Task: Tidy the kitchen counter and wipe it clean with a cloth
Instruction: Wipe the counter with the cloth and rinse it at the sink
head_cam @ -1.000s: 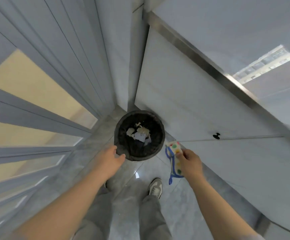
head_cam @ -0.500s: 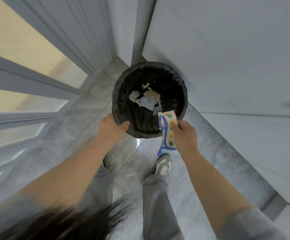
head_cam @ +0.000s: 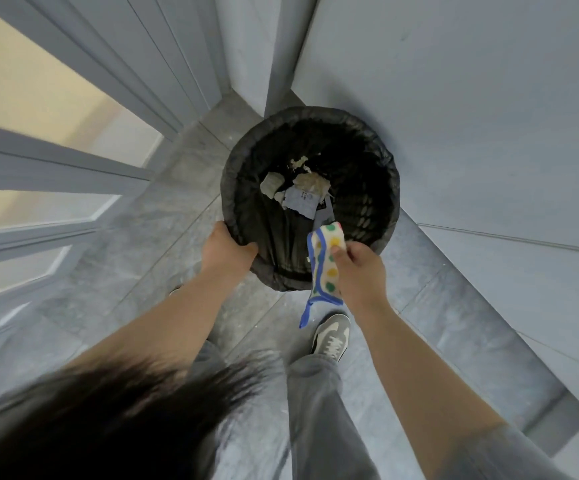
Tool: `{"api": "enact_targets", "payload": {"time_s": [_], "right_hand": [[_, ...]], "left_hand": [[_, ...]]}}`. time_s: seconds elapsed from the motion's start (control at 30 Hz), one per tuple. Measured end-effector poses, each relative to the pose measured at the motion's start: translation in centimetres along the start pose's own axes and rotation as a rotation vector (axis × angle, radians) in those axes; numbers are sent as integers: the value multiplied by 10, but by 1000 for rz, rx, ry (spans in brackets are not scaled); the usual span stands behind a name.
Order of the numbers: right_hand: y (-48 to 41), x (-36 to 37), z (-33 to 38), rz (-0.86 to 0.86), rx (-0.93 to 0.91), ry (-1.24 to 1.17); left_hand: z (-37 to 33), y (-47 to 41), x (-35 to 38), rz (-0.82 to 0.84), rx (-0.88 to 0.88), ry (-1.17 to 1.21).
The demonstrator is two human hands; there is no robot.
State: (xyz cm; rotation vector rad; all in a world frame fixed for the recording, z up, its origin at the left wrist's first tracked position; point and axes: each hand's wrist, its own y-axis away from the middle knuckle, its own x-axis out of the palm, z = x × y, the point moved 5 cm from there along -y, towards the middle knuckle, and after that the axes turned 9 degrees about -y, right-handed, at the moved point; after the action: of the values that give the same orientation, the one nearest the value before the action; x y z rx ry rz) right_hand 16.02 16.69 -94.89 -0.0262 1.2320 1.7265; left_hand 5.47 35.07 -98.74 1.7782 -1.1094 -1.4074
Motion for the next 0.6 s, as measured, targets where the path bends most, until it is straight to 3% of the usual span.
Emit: {"api": "enact_targets", "payload": {"time_s": [0.33, 0.6], "right_hand": [[26, -28, 21, -52, 5, -37], [125, -113, 49, -133, -27, -60]], "left_hand": [[-28, 44, -23, 94, 75, 112], [-46, 160, -67, 114, 204, -88]]}}
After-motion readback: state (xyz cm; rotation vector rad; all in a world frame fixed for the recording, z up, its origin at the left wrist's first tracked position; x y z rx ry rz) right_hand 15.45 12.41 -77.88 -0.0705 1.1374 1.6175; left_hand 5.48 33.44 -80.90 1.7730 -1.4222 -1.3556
